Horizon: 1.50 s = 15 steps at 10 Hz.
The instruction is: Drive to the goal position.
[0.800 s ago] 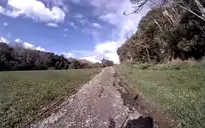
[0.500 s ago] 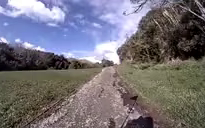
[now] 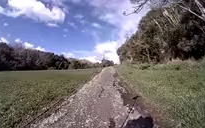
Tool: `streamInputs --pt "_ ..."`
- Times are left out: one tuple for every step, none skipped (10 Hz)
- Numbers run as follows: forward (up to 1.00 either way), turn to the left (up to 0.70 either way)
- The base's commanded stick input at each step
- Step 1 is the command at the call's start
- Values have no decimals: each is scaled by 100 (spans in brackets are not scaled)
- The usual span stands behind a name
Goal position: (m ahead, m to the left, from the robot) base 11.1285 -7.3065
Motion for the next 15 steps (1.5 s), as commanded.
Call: streamInputs --pt "70 0" --pt "70 0" --pt "70 0" --pt "70 0" --pt "70 0" --pt "43 0" --pt "0 0" --pt "0 0" --pt "0 0" --pt "0 0" --pt "0 0" --pt "0 0" --pt "0 0" --pt "0 0" --pt "0 0"
